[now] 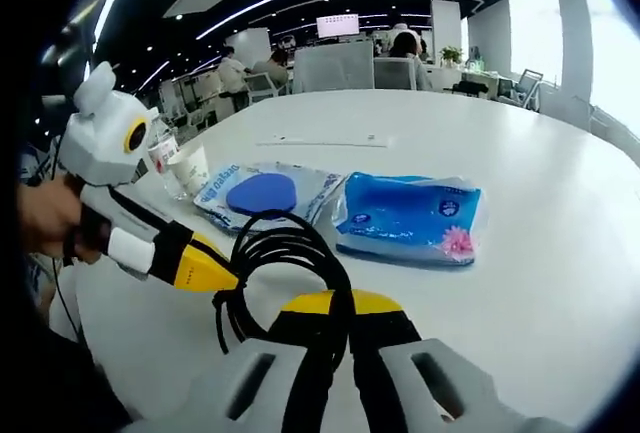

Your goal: Arrange the tabletop items into an orderly group along one side of the table until the central work area is clear of visible clutter.

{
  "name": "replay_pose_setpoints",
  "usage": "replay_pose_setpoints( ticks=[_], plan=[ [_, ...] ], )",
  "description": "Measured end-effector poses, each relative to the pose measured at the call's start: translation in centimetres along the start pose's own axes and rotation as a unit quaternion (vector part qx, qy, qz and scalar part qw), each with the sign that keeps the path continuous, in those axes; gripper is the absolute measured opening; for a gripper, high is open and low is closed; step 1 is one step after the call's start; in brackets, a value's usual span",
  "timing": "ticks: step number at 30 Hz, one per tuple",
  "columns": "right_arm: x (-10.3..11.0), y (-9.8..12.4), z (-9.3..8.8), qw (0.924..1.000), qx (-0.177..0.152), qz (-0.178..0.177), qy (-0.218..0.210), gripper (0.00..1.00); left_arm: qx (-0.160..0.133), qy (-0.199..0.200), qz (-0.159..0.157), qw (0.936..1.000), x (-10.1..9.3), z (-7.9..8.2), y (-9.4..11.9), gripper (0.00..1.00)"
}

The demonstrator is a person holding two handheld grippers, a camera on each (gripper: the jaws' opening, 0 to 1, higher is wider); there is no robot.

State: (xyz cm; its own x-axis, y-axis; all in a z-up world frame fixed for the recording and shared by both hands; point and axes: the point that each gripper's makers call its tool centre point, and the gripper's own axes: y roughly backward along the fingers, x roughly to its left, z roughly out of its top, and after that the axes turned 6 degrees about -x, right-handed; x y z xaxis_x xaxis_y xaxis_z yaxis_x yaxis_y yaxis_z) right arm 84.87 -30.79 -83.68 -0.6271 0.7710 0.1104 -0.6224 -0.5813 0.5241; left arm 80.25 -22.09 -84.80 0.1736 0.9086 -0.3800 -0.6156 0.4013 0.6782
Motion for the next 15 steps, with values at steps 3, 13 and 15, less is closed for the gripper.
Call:
replay_pose_setpoints(
  ticks=[3,13,15],
  plan=[
    [-0.1,-0.4,-0.3,1.0000,0.001,-0.002,-0.002,0.00,0.006,0.008,0.005,0.9999,0.3,-0.4,-0.5,0.09],
    [-0.5,-1.3,-0.9,0.9996,-0.002,-0.002,-0.028,0.01,0.003,-0.002,0.006,1.0000,0.8,-0.3,-1.0,0.10],
    [-0.4,-1.2,-0.8,0.9996,-0.001,0.002,-0.027,0.01,0.000,-0.009,0.006,0.9999,0.8,-0.3,-1.0,0.10]
  ],
)
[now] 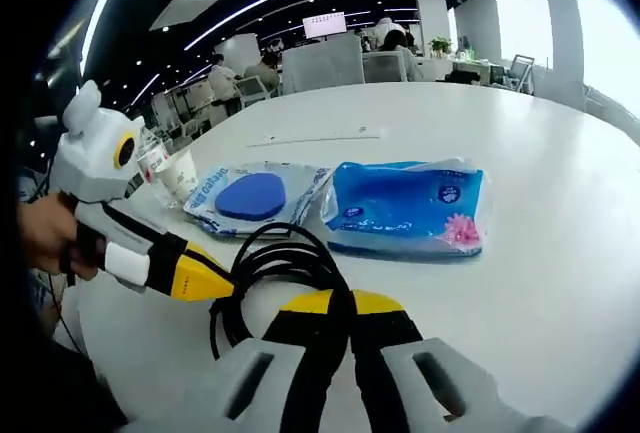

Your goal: Arrange the tabletop items into an orderly group along one side of the table until the central work area is clear of visible clutter.

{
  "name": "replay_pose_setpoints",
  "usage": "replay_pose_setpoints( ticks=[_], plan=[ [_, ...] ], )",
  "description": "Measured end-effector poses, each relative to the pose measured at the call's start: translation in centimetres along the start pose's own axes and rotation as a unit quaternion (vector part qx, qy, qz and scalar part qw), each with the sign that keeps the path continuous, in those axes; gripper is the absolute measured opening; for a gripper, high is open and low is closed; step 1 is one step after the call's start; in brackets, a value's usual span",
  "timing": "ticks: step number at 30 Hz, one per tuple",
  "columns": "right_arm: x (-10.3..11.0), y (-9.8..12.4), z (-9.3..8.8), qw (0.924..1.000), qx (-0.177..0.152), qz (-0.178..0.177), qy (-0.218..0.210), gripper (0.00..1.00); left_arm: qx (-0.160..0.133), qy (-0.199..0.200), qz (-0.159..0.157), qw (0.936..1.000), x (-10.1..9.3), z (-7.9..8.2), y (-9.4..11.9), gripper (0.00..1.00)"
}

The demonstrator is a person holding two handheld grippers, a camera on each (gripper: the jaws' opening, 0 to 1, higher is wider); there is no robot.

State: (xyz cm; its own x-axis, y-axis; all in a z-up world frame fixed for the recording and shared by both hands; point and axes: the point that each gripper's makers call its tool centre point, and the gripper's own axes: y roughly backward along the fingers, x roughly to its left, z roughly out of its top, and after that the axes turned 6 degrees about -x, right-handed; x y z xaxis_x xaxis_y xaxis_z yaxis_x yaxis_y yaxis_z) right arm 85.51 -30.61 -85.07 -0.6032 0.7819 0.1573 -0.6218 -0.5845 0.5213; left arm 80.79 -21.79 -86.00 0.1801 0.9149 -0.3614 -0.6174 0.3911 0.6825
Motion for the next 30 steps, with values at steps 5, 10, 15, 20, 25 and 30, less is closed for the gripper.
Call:
replay_pose_setpoints(
  ticks=[5,10,15,20,25,30],
  plan=[
    [-0.2,0.2,0.5,0.9999,-0.013,0.006,-0.005,0.08,-0.007,-0.009,0.001,0.9999,0.0,-0.1,0.4,0.10],
    [0.4,0.9,0.7,0.9995,-0.020,0.022,0.011,0.22,-0.030,-0.029,-0.003,0.9991,-0.4,0.2,1.1,0.14],
    [1.0,1.8,0.9,0.9989,-0.031,0.032,0.014,0.31,-0.054,-0.041,-0.001,0.9977,-0.3,0.4,2.4,0.23],
    [1.9,3.0,1.7,0.9976,-0.049,0.044,0.021,0.43,-0.103,-0.048,0.018,0.9933,0.4,1.3,4.4,0.28],
    [2.1,4.1,2.7,0.9952,-0.070,0.052,0.044,0.53,-0.134,-0.046,0.034,0.9893,1.6,1.5,6.2,0.36],
    [2.5,4.9,3.3,0.9942,-0.083,0.054,0.043,0.64,-0.154,-0.060,0.048,0.9851,2.6,1.9,8.2,0.43]
  ],
)
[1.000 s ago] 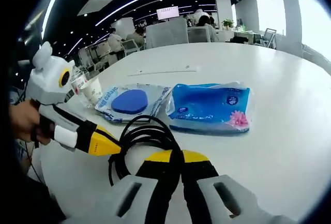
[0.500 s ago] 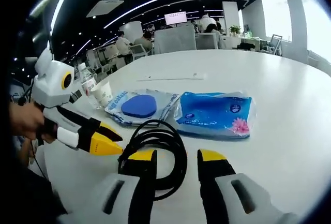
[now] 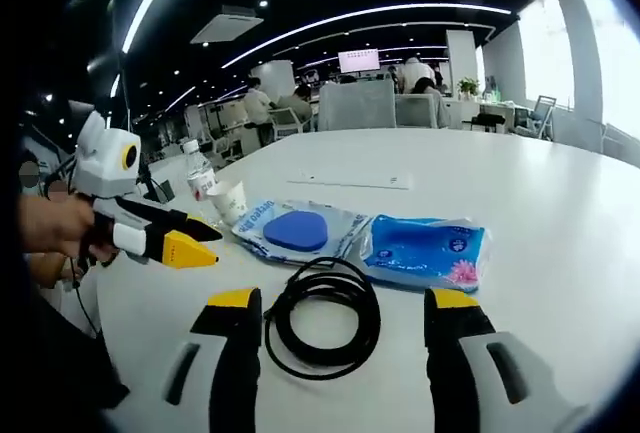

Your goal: Arrange the tabletop items into an orderly group along one side of the table until the central work area is clear of visible clutter.

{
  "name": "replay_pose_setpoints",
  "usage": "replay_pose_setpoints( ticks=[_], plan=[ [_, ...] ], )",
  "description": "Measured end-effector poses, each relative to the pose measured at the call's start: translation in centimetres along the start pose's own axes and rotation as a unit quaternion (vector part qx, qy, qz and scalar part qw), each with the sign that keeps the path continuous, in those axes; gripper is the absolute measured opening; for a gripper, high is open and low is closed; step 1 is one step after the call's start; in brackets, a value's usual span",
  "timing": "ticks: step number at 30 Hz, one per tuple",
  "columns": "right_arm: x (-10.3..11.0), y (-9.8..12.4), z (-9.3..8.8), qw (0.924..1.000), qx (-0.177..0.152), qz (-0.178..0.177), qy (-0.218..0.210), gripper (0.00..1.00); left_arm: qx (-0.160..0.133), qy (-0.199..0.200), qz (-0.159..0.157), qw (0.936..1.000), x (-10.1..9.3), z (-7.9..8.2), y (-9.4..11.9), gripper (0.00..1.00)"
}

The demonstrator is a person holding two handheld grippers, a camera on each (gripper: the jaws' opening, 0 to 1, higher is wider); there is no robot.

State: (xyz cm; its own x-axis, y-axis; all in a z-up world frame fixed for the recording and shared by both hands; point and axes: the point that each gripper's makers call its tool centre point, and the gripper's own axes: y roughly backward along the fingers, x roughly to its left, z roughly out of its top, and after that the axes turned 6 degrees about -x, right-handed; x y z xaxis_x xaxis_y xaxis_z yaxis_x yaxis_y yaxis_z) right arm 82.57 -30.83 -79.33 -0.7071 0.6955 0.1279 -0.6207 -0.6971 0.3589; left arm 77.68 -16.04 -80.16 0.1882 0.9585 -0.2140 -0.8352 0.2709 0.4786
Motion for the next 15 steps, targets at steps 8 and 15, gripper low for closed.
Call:
replay_pose_setpoints(
  ticks=[8,15],
  plan=[
    [1.4,1.8,1.0,0.9994,-0.003,0.015,0.031,0.79,-0.018,-0.021,0.004,0.9996,2.0,0.9,4.8,0.60],
    [1.4,3.5,1.2,0.9993,0.004,0.017,0.033,0.90,-0.008,-0.041,0.012,0.9990,3.5,-0.3,8.6,0.70]
  ],
)
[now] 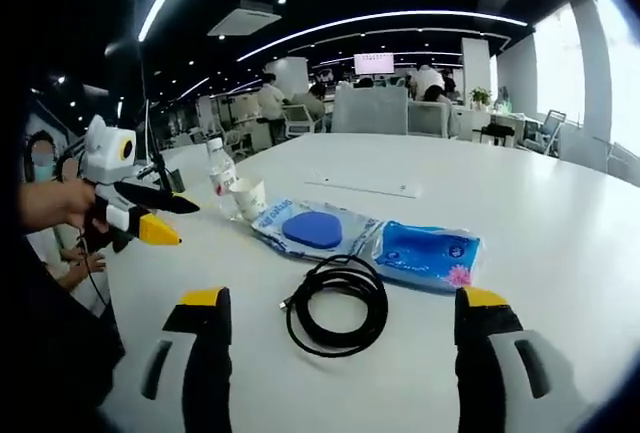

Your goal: Arrange the tabletop items into an orderly group along one side of the table until the central work area is clear of visible clutter.

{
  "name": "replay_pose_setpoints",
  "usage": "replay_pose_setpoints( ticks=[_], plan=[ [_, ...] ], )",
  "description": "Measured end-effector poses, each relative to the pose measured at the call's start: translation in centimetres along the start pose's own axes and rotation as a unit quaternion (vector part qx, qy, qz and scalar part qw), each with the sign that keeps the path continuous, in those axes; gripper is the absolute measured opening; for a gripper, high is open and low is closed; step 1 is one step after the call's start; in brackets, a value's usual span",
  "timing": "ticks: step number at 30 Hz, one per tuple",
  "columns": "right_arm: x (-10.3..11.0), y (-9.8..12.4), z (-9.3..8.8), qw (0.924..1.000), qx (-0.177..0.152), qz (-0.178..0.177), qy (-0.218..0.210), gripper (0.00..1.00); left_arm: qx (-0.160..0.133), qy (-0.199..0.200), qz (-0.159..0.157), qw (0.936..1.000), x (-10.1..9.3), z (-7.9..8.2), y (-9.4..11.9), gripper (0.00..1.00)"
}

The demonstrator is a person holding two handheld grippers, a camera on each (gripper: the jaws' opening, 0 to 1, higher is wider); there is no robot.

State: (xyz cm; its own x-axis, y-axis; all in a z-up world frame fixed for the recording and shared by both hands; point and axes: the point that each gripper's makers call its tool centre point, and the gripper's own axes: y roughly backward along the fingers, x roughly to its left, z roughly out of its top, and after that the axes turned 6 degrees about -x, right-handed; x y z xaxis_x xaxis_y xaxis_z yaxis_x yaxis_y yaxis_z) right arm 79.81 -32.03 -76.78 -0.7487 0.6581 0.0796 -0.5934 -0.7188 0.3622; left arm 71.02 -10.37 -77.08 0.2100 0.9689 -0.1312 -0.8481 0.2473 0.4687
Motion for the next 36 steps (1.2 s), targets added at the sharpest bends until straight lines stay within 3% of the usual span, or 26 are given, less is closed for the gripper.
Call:
replay_pose_setpoints(
  ticks=[6,12,20,25,36],
  plan=[
    [-0.2,1.5,0.1,0.9999,0.001,-0.009,-0.012,0.99,-0.008,0.011,0.015,0.9998,1.7,-0.4,2.7,0.79],
    [-0.2,2.9,-0.6,0.9997,0.010,-0.013,-0.016,1.00,-0.016,0.008,0.027,0.9995,2.7,-0.4,4.5,0.85],
    [-0.4,4.8,-0.5,0.9996,0.013,-0.024,-0.010,1.00,-0.020,0.004,0.033,0.9993,1.8,-0.4,6.6,0.95],
    [-0.1,5.5,-0.6,0.9995,0.023,-0.020,-0.006,1.00,-0.005,0.001,0.028,0.9996,1.9,-1.4,7.4,1.00],
    [-0.2,6.9,-0.5,0.9992,0.031,-0.026,-0.006,1.00,-0.010,0.011,0.036,0.9992,3.1,-1.7,8.8,1.00]
  ],
)
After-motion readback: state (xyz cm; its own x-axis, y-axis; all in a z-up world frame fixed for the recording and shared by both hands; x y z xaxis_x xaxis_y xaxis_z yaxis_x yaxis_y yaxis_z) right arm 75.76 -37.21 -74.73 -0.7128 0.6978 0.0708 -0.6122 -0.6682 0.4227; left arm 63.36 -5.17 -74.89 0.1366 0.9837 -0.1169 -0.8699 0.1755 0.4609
